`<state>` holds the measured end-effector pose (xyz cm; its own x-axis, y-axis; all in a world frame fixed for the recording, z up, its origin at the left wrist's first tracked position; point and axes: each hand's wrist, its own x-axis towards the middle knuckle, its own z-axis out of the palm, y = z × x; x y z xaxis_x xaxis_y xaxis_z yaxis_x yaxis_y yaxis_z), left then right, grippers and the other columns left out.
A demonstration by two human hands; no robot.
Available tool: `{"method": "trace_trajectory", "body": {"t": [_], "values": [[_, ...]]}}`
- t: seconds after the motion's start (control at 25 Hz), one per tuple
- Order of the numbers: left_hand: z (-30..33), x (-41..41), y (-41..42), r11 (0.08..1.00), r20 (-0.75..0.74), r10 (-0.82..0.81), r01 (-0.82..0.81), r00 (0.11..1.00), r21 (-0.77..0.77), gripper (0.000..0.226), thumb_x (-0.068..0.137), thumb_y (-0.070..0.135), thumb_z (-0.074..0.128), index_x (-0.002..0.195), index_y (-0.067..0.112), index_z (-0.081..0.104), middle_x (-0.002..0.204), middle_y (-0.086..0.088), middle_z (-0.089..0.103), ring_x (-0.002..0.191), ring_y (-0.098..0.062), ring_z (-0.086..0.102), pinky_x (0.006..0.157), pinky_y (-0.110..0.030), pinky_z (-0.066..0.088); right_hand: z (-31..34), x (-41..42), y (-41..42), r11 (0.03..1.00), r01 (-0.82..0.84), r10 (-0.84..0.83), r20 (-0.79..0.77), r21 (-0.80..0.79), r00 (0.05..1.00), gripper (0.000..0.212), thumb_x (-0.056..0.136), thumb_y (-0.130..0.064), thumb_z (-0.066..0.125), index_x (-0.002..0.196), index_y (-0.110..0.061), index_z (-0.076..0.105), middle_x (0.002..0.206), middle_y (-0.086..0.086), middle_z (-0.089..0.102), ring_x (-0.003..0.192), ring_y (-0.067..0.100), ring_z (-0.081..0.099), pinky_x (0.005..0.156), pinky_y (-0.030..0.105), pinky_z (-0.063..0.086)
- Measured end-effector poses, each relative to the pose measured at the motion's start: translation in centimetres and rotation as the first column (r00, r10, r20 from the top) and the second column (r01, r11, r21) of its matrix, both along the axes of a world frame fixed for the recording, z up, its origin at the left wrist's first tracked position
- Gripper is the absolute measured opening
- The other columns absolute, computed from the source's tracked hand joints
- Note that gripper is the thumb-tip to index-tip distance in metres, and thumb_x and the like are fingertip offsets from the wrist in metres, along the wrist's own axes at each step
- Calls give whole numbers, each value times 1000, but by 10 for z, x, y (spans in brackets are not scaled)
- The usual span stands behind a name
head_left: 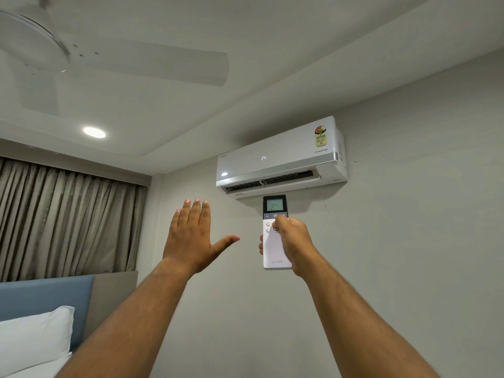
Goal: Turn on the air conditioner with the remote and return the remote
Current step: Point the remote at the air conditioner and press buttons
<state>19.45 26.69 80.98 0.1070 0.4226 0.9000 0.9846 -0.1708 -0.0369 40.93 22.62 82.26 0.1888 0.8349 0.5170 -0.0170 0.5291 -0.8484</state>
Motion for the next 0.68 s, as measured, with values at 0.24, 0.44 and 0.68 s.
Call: {"method": "trace_trajectory", "body": {"t": [0.24,0.44,0.68], "values": [[-2,-3,-1,1000,3,6,-6,1000,-12,120,62,92,-5,151,11,-2,162,-12,1,148,-29,-6,118,-44,-2,-2,-2,-3,999,-30,29,-11,-17,1000,29,86,-22,47,104,-3,58,71,19,72,56,31,69,59,42,61],[-4,0,-1,1000,2,6,-6,1000,-10,120,63,92,-4,151,11,-2,162,-12,1,148,-28,-6,119,-44,-1,-2,0,-7,995,-86,82,-69,-52,994,33,90,-28,35,96,-8,60,60,13,72,51,29,69,51,37,59],[-8,0,0,999,52,-38,39,998,-18,118,66,92,0,151,11,1,162,-12,5,148,-28,-3,118,-43,0,-3,-3,-5,996,-25,18,-76,-88,997,28,92,-30,34,88,-13,56,68,7,70,61,28,66,62,34,54]]}}
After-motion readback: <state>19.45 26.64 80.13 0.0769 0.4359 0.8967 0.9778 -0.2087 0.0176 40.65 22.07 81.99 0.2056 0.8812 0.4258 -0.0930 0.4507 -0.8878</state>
